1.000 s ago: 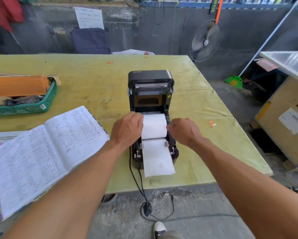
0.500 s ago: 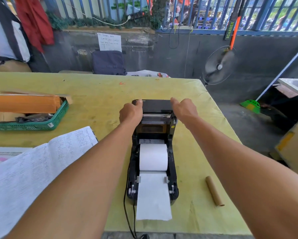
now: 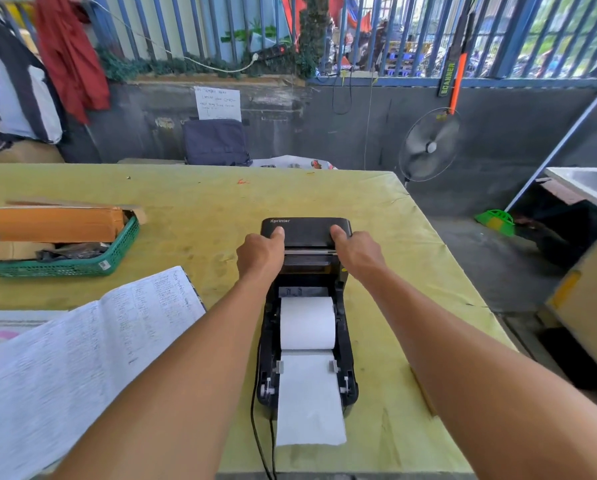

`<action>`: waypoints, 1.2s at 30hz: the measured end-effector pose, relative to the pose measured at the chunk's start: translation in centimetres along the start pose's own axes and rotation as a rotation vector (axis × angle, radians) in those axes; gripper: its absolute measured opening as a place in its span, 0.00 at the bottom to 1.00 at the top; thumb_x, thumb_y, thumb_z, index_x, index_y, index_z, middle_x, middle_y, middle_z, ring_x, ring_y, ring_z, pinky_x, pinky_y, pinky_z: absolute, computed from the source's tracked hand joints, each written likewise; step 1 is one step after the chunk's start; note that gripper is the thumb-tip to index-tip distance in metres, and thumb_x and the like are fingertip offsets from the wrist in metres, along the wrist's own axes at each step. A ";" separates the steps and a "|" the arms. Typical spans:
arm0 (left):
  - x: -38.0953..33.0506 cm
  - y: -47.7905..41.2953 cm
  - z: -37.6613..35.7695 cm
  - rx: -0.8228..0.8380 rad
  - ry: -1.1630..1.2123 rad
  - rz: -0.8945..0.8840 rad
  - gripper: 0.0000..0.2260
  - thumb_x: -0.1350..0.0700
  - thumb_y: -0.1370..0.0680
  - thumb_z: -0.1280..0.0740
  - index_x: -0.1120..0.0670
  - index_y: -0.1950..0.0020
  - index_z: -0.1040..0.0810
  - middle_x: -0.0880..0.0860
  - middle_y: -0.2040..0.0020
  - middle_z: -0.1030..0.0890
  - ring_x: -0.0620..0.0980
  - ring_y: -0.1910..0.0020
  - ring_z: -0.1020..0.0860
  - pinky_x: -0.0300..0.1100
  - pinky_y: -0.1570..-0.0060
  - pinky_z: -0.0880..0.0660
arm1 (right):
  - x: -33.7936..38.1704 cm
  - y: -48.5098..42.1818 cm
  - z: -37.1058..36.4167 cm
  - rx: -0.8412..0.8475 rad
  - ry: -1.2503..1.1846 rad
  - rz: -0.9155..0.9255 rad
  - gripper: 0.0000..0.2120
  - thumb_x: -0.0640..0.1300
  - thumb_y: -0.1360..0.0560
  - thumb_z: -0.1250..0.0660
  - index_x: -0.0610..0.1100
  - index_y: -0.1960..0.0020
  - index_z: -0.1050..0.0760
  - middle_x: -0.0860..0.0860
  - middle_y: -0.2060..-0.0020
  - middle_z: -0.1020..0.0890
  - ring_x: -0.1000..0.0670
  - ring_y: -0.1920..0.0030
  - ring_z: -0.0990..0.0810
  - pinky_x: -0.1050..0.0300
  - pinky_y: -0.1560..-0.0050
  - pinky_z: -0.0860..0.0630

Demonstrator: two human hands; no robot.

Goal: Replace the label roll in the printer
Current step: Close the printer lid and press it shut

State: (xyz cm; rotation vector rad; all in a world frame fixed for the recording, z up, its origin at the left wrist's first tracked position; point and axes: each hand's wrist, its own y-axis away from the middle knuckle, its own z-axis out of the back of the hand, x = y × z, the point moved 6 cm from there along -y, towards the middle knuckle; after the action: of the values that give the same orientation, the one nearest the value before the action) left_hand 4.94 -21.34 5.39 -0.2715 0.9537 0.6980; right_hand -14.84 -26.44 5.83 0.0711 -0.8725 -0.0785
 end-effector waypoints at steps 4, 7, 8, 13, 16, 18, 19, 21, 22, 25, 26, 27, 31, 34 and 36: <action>1.1 2.0 1.1 0.007 0.012 0.005 0.19 0.42 0.23 0.37 0.58 0.62 0.29 0.51 0.67 0.27 0.49 0.71 0.29 0.42 0.74 0.38 | -0.9 2.3 0.2 -0.022 -0.017 -0.013 0.26 0.61 0.20 0.44 0.37 0.41 0.27 0.44 0.53 0.24 0.42 0.54 0.25 0.52 0.56 0.31; 2.2 3.8 1.8 0.005 0.016 -0.022 0.20 0.42 0.24 0.36 0.59 0.62 0.26 0.53 0.66 0.24 0.54 0.67 0.25 0.44 0.68 0.32 | -1.7 4.4 0.2 -0.050 -0.026 0.000 0.23 0.60 0.20 0.43 0.39 0.51 0.27 0.43 0.57 0.23 0.42 0.58 0.25 0.52 0.59 0.31; 2.6 4.5 1.9 -0.005 0.012 -0.041 0.20 0.42 0.24 0.36 0.60 0.60 0.23 0.54 0.64 0.23 0.57 0.64 0.24 0.45 0.64 0.29 | -2.1 5.1 0.1 -0.064 -0.036 0.005 0.22 0.59 0.20 0.42 0.39 0.53 0.28 0.44 0.59 0.23 0.42 0.59 0.25 0.53 0.60 0.32; 5.3 7.4 2.1 0.021 0.012 -0.081 0.18 0.44 0.23 0.35 0.59 0.55 0.22 0.56 0.60 0.21 0.60 0.57 0.23 0.47 0.57 0.27 | -4.4 9.1 -0.4 -0.106 -0.104 0.009 0.18 0.55 0.20 0.39 0.40 0.58 0.30 0.47 0.67 0.26 0.42 0.60 0.26 0.53 0.60 0.32; 7.3 9.1 2.4 0.065 -0.016 -0.079 0.17 0.44 0.23 0.35 0.59 0.57 0.22 0.54 0.62 0.21 0.57 0.61 0.23 0.44 0.63 0.31 | -5.7 11.2 -1.0 -0.091 -0.105 0.011 0.16 0.54 0.21 0.38 0.40 0.51 0.25 0.45 0.59 0.20 0.40 0.55 0.22 0.52 0.57 0.28; 8.6 10.3 2.3 0.097 -0.030 -0.087 0.17 0.44 0.22 0.35 0.59 0.54 0.22 0.54 0.59 0.21 0.52 0.64 0.24 0.42 0.68 0.33 | -6.8 12.5 -1.3 -0.085 -0.107 0.017 0.16 0.53 0.21 0.38 0.40 0.45 0.23 0.44 0.53 0.18 0.40 0.52 0.21 0.51 0.53 0.26; 9.1 10.9 2.2 0.110 -0.050 -0.090 0.17 0.44 0.22 0.36 0.59 0.52 0.23 0.54 0.58 0.21 0.51 0.65 0.25 0.42 0.68 0.34 | -7.3 13.3 -1.5 -0.082 -0.103 0.014 0.16 0.52 0.21 0.38 0.40 0.43 0.24 0.44 0.51 0.18 0.41 0.51 0.21 0.51 0.52 0.26; 10.1 11.8 2.0 0.136 -0.106 -0.093 0.17 0.44 0.21 0.38 0.59 0.51 0.26 0.54 0.57 0.23 0.53 0.64 0.26 0.42 0.67 0.34 | -8.5 14.5 -2.2 -0.070 -0.101 0.005 0.16 0.51 0.21 0.38 0.41 0.41 0.24 0.44 0.49 0.18 0.41 0.50 0.21 0.51 0.51 0.27; 10.7 12.3 1.8 0.151 -0.125 -0.090 0.18 0.43 0.20 0.40 0.58 0.50 0.27 0.54 0.56 0.24 0.54 0.63 0.26 0.43 0.67 0.34 | -9.0 15.1 -2.5 -0.062 -0.097 -0.001 0.17 0.52 0.22 0.38 0.41 0.40 0.24 0.44 0.49 0.18 0.41 0.50 0.21 0.52 0.52 0.27; 12.2 13.5 1.3 0.195 -0.136 -0.066 0.22 0.40 0.20 0.42 0.59 0.45 0.26 0.55 0.53 0.24 0.57 0.56 0.25 0.45 0.59 0.32 | -10.2 16.4 -3.0 -0.041 -0.094 -0.048 0.20 0.58 0.22 0.40 0.41 0.46 0.23 0.44 0.53 0.18 0.41 0.54 0.22 0.53 0.57 0.31; 12.8 13.8 1.1 0.204 -0.128 -0.053 0.22 0.40 0.20 0.43 0.59 0.46 0.26 0.56 0.52 0.23 0.57 0.55 0.24 0.45 0.58 0.31 | -10.5 16.7 -3.2 -0.031 -0.113 -0.066 0.23 0.62 0.22 0.41 0.41 0.49 0.23 0.44 0.55 0.18 0.41 0.55 0.22 0.52 0.58 0.31; 13.3 14.1 1.0 0.209 -0.118 -0.036 0.23 0.39 0.20 0.44 0.59 0.47 0.25 0.56 0.52 0.22 0.57 0.55 0.24 0.46 0.58 0.31 | -10.7 16.9 -3.4 -0.026 -0.129 -0.084 0.26 0.65 0.23 0.42 0.41 0.51 0.23 0.45 0.58 0.19 0.41 0.55 0.22 0.52 0.59 0.32; 14.1 14.6 1.3 0.189 -0.140 0.015 0.23 0.41 0.19 0.48 0.59 0.56 0.25 0.58 0.55 0.21 0.55 0.62 0.26 0.46 0.63 0.34 | -11.7 17.0 -3.5 -0.047 -0.055 -0.141 0.28 0.61 0.20 0.46 0.37 0.51 0.24 0.41 0.55 0.20 0.38 0.51 0.22 0.50 0.55 0.30; 14.6 14.3 1.5 0.203 -0.178 0.004 0.21 0.46 0.19 0.43 0.62 0.52 0.23 0.63 0.50 0.19 0.60 0.56 0.22 0.46 0.63 0.34 | -12.6 16.8 -4.0 -0.036 -0.007 -0.158 0.23 0.56 0.20 0.42 0.36 0.53 0.23 0.39 0.54 0.18 0.37 0.51 0.21 0.49 0.53 0.27; 14.9 14.1 1.4 0.214 -0.186 -0.001 0.16 0.47 0.20 0.40 0.59 0.57 0.26 0.62 0.51 0.19 0.59 0.57 0.22 0.46 0.64 0.34 | -13.1 16.8 -4.2 -0.036 -0.005 -0.160 0.21 0.55 0.21 0.40 0.37 0.57 0.24 0.39 0.57 0.18 0.38 0.54 0.21 0.51 0.56 0.28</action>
State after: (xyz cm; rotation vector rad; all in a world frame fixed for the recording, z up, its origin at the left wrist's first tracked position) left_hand 2.39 -3.70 -4.81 -0.0179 0.8424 0.6031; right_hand -19.30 -8.33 -5.27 0.1067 -0.8692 -0.2442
